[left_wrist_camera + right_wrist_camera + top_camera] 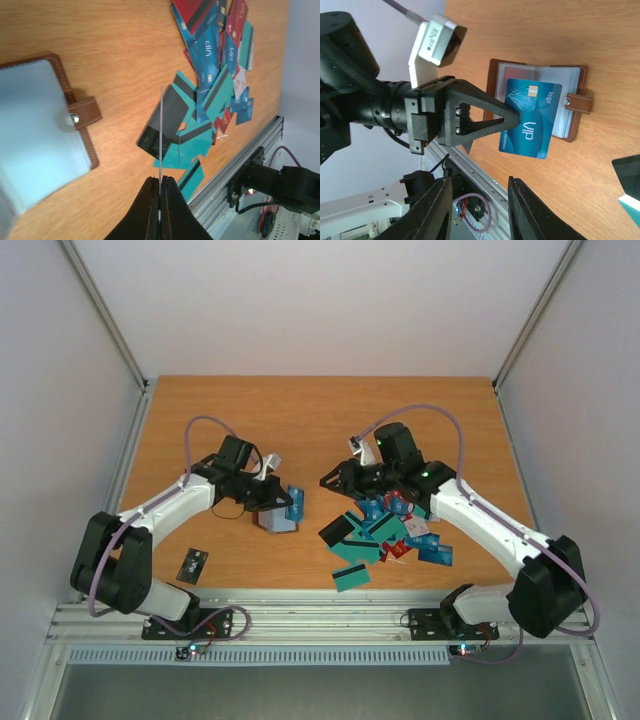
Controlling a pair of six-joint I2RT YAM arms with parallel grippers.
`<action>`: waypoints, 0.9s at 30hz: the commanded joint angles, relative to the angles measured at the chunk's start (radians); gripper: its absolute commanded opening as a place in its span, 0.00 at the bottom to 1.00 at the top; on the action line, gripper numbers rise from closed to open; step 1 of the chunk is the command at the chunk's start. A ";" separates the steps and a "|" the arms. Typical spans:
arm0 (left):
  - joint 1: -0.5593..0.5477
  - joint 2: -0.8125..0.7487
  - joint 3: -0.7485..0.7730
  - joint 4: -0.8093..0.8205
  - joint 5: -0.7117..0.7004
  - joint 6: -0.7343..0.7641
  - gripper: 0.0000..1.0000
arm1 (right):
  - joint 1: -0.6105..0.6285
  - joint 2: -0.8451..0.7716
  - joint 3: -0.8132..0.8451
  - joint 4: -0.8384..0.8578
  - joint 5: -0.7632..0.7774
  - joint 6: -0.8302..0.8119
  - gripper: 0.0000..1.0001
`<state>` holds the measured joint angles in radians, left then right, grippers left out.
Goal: Put the credit cards into the card holder
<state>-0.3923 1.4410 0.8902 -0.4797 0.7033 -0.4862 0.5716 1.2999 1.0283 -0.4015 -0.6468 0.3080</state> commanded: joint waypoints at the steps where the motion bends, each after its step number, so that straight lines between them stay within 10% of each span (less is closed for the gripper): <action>1: 0.041 0.027 0.033 0.017 -0.028 0.080 0.00 | 0.005 0.080 -0.014 0.122 -0.034 0.028 0.32; 27: 0.167 0.022 -0.088 -0.064 -0.154 0.067 0.00 | 0.098 0.544 0.150 0.328 -0.166 0.069 0.30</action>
<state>-0.2302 1.4937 0.8246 -0.5270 0.6086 -0.3920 0.6495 1.7943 1.1233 -0.1150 -0.7757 0.3771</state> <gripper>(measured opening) 0.021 0.307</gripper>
